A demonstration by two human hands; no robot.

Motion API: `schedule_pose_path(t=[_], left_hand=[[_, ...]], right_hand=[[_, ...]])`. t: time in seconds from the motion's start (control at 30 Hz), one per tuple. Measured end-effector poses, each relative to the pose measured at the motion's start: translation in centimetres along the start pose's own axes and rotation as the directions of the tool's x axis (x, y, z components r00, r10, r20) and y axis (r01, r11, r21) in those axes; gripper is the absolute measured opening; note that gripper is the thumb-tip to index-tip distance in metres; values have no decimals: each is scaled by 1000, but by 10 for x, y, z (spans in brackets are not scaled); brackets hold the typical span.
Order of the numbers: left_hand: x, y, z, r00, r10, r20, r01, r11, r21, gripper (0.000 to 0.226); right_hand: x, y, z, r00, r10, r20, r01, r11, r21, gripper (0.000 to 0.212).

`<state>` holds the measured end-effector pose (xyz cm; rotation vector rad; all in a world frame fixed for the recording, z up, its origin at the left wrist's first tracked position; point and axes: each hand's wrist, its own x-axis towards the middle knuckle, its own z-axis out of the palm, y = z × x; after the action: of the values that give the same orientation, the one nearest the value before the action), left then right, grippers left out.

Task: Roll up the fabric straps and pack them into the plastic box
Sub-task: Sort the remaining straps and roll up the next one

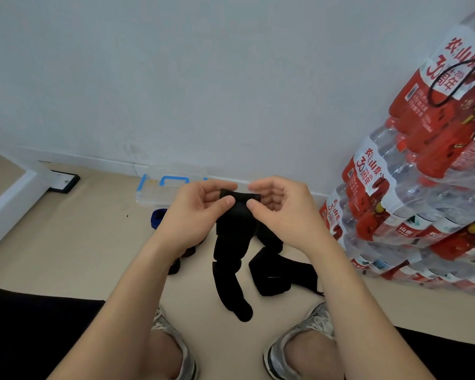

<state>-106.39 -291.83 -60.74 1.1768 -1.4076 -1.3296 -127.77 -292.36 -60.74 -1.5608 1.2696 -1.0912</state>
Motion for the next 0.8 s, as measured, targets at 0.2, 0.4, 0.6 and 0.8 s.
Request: schedule_pose_path(t=[0.2,0.4,0.6,0.8], left_hand=[[-1,7,1,997,22,-77,-19,999,46,22],[-2,7,3,994,-40,-106,10,964,-266,28],[-2,12,3,998,28,-60,-39,978,-204,36],[-2,10,-3,998,52,-41,-55,996,-76,23]], right_hand=[[-4,1,10,997,-64,33,65,998,-20,15],[-5,-4,13,997,-26,-71,43,968,248,14],[-3,-3,12,993,-46,-105,68,974,217,12],[0,0,13,996,-50,-75,62,984,169,20]])
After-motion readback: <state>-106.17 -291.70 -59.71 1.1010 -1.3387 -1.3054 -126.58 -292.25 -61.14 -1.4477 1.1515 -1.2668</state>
